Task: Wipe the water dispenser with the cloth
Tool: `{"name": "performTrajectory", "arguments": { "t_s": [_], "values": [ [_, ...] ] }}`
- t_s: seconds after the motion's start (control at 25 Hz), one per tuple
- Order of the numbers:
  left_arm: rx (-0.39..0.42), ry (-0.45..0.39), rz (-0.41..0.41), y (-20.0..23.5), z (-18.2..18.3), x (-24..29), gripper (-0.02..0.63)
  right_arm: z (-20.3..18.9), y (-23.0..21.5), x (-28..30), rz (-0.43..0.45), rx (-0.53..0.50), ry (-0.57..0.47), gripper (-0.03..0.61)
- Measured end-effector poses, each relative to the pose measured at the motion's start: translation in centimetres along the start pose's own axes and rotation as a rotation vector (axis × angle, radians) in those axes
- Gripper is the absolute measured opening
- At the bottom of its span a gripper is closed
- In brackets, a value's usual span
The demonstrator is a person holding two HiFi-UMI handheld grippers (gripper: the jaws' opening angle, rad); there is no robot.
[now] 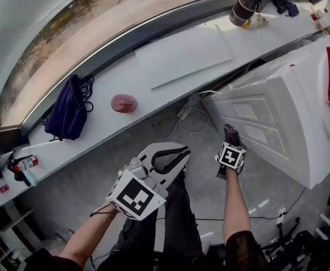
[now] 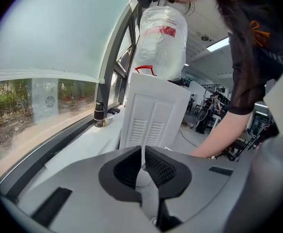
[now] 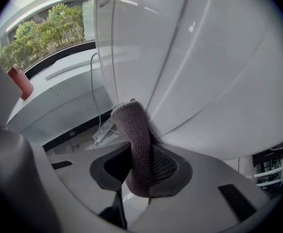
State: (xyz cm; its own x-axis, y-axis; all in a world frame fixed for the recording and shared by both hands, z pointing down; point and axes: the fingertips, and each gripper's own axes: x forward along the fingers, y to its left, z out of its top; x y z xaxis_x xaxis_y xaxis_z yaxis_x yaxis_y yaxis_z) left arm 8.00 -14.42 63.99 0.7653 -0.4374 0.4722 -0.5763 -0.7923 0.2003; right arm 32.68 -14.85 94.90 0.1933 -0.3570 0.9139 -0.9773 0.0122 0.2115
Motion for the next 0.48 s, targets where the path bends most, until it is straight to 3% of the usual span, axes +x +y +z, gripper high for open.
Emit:
{"name": "performTrajectory", "arguments": {
  "t_s": [0.24, 0.48],
  "values": [
    [-0.018, 0.021, 0.012, 0.4, -0.9, -0.3, 0.031, -0.8, 0.5, 0.6, -0.01, -0.04, 0.122, 0.101],
    [0.014, -0.011, 0.017, 0.0, 2.9, -2.1, 0.031, 1.8, 1.7, -5.5, 0.08, -0.044, 0.001, 0.101]
  ]
}}
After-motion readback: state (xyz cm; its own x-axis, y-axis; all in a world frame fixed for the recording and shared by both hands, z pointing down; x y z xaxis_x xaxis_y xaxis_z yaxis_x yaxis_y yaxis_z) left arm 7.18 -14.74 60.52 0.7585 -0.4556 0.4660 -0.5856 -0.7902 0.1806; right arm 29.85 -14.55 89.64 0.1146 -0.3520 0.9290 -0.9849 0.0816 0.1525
